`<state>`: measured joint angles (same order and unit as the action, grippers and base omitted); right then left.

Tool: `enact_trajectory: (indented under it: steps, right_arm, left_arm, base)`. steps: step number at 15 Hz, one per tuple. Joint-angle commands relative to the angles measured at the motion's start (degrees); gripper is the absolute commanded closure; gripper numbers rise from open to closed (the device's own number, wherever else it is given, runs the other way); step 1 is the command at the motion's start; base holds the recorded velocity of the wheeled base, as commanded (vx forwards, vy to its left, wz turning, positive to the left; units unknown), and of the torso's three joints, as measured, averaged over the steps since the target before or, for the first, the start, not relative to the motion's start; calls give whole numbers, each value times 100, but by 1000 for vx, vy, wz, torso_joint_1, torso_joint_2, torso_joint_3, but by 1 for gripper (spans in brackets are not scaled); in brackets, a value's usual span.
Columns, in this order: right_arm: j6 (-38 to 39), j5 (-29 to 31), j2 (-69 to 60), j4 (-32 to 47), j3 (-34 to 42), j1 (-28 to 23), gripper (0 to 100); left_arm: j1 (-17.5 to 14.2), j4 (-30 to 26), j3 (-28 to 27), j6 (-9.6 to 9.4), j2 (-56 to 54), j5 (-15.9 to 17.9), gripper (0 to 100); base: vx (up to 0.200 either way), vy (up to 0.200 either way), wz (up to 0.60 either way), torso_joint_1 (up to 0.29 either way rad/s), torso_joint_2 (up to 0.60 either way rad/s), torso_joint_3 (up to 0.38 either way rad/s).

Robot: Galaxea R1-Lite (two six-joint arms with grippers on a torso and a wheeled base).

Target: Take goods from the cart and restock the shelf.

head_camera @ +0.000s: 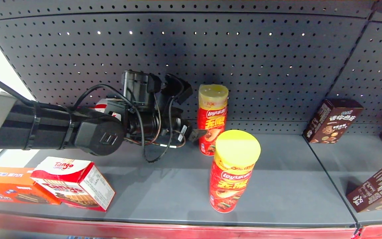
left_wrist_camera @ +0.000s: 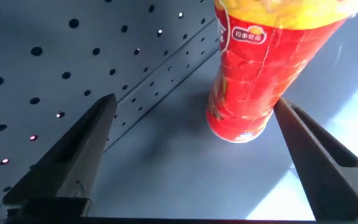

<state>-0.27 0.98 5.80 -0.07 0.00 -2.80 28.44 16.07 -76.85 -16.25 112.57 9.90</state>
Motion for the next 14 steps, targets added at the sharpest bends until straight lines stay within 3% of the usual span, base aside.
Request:
enact_trajectory:
  steps: [1, 14]
  right_arm:
    - [-8, -1, 9, -1, 0, -1, 0]
    - [-8, -1, 9, -1, 0, -1, 0]
  left_arm:
    - [-23, 2, -32, -1, 28, -23, 0]
    - [-32, 19, 135, -19, -16, -208, 0]
  base:
    - [0, 0, 0, 0, 0, 0]
    - [0, 0, 0, 0, 0, 0]
